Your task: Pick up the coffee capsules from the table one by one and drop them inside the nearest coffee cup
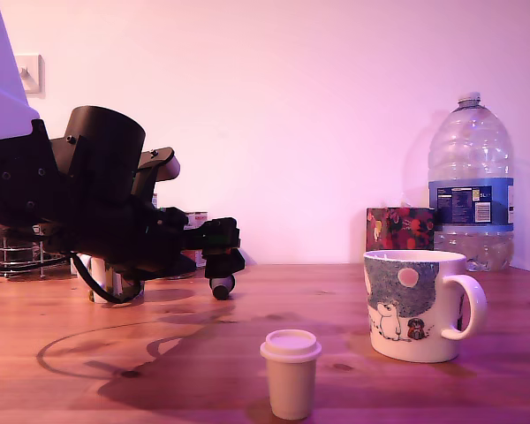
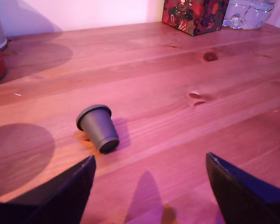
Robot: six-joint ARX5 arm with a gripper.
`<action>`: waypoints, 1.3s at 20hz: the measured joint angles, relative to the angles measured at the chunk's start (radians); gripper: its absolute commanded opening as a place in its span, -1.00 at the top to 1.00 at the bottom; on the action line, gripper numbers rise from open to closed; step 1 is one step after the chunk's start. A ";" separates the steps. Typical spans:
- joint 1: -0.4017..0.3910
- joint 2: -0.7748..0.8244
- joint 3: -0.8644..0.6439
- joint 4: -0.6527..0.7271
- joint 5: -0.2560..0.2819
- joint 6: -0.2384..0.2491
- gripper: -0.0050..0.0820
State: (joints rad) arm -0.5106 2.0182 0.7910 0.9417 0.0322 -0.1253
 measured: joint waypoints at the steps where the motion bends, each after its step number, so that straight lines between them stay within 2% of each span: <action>1: 0.001 -0.005 0.000 -0.010 -0.001 0.000 -0.62; 10: 0.002 -0.020 0.000 -0.050 -0.004 0.001 -0.62; 12: 0.002 -0.020 0.000 -0.047 -0.004 -0.004 -0.62; 13: 0.002 -0.020 0.000 -0.044 -0.005 -0.023 -0.62; 16: -0.008 -0.020 0.000 -0.043 -0.055 -0.075 -0.62; 21: -0.050 -0.020 0.000 -0.039 -0.188 -0.087 -0.62; 23: -0.065 -0.020 0.000 -0.038 -0.224 -0.111 -0.62; 24: -0.072 -0.020 0.000 -0.037 -0.245 -0.140 -0.62; 26: -0.083 -0.020 0.000 -0.037 -0.274 -0.157 -0.62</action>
State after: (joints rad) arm -0.5934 1.9980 0.7910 0.9043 -0.2420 -0.2821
